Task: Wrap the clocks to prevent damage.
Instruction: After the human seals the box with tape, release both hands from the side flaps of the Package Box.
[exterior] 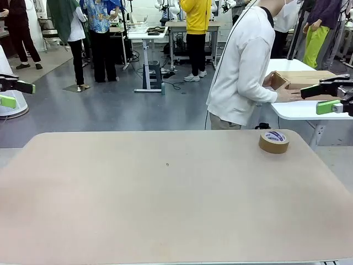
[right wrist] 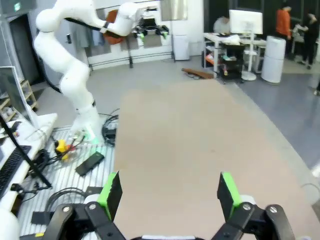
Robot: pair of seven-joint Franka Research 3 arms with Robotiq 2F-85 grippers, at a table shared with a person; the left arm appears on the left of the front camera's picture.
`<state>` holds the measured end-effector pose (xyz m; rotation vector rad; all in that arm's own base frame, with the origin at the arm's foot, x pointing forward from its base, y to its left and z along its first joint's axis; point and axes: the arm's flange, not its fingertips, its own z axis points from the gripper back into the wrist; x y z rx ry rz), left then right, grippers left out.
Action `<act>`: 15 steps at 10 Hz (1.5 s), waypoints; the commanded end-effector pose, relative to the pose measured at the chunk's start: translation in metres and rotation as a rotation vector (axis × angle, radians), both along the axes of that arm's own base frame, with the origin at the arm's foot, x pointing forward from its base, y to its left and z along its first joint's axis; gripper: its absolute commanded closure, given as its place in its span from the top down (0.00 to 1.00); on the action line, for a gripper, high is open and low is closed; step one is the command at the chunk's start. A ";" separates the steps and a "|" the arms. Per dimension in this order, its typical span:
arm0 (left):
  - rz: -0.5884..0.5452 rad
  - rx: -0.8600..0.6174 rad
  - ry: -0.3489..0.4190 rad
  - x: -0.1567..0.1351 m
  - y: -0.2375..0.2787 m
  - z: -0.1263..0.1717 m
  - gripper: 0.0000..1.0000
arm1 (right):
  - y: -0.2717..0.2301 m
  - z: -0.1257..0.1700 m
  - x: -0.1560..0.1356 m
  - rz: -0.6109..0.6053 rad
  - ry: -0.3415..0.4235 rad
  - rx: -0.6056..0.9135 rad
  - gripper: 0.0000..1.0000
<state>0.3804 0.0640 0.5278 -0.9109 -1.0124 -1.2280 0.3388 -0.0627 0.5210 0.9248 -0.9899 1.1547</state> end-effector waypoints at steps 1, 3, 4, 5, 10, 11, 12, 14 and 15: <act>0.044 -0.007 -0.005 -0.005 0.003 -0.002 1.00 | 0.016 -0.003 -0.001 -0.022 -0.022 -0.027 1.00; 0.139 0.001 -0.036 -0.008 0.018 0.002 1.00 | 0.016 -0.003 -0.004 -0.068 -0.061 -0.045 1.00; 0.150 -0.002 -0.038 -0.009 0.021 0.003 1.00 | 0.016 -0.003 -0.006 -0.055 -0.060 -0.046 1.00; 0.166 0.002 -0.043 -0.008 0.023 0.005 1.00 | 0.017 -0.002 -0.005 -0.059 -0.063 -0.042 1.00; 0.131 0.013 -0.022 -0.007 0.031 0.005 1.00 | 0.014 0.005 -0.003 -0.047 -0.038 -0.070 1.00; 0.131 0.013 -0.022 -0.007 0.031 0.005 1.00 | 0.014 0.005 -0.003 -0.047 -0.038 -0.070 1.00; 0.131 0.013 -0.022 -0.007 0.031 0.005 1.00 | 0.014 0.005 -0.003 -0.047 -0.038 -0.070 1.00; 0.131 0.013 -0.022 -0.007 0.031 0.005 1.00 | 0.014 0.005 -0.003 -0.047 -0.038 -0.070 1.00; 0.131 0.013 -0.022 -0.007 0.031 0.005 1.00 | 0.014 0.005 -0.003 -0.047 -0.038 -0.070 1.00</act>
